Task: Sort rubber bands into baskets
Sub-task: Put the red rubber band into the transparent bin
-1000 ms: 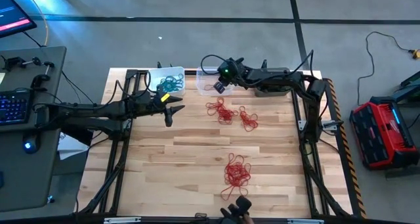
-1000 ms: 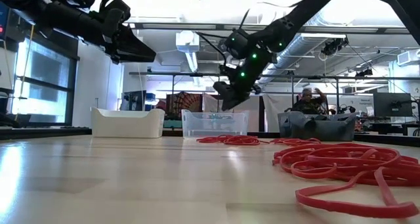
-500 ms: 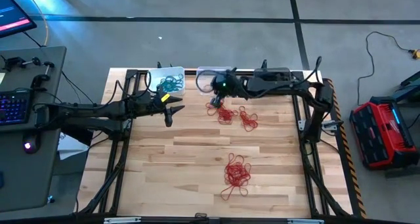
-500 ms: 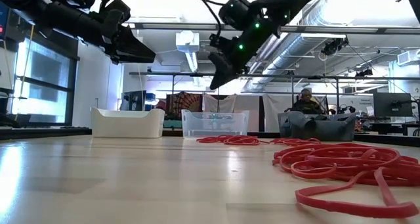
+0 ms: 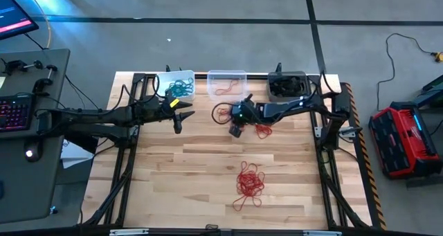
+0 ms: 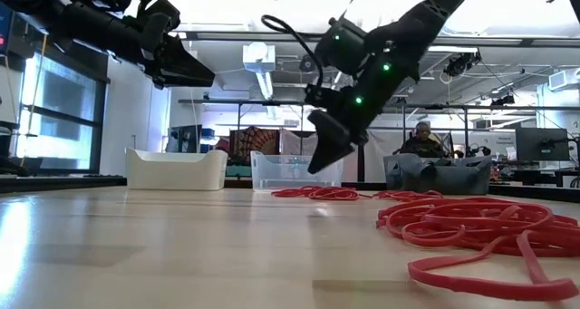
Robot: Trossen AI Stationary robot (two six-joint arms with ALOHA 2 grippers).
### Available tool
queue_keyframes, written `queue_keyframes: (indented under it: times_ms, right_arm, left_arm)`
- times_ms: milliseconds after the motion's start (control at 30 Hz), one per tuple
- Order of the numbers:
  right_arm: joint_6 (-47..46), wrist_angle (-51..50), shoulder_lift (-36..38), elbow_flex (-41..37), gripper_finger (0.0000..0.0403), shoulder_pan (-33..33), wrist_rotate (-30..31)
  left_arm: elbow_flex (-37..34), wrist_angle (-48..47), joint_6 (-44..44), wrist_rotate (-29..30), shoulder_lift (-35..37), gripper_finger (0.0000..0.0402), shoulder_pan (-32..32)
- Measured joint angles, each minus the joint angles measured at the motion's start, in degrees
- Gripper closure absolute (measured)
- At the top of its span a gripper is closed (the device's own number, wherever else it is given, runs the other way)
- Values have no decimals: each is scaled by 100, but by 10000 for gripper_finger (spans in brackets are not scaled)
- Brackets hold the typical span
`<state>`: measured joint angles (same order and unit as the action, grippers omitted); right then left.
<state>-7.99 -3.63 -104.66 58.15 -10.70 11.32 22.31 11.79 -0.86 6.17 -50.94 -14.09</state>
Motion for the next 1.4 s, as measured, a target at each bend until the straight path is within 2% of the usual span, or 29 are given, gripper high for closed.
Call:
queue_keyframes:
  times_ms: [200, 367, 600, 767, 967, 1400]
  right_arm:
    - [-39, 44, 0, -131, 299, -101, 18]
    - [126, 95, 0, -137, 286, -224, 4]
    - [316, 433, -282, -137, 314, -363, -565]
    - [303, 496, -408, -130, 341, -353, -316]
    - [306, 558, -389, -124, 397, -347, -290]
    - [525, 497, 12, 366, 402, 46, -290]
  left_arm:
    - [0, 0, -61, 0, 0, 245, -2]
    - [0, 0, -107, 0, -2, 245, -2]
    - [0, -10, -108, 0, -1, 245, -2]
    - [-2, -45, -130, 0, -1, 245, -2]
    - [-2, -46, -151, 0, 0, 245, -2]
    - [-2, -46, -151, 0, -1, 245, -2]
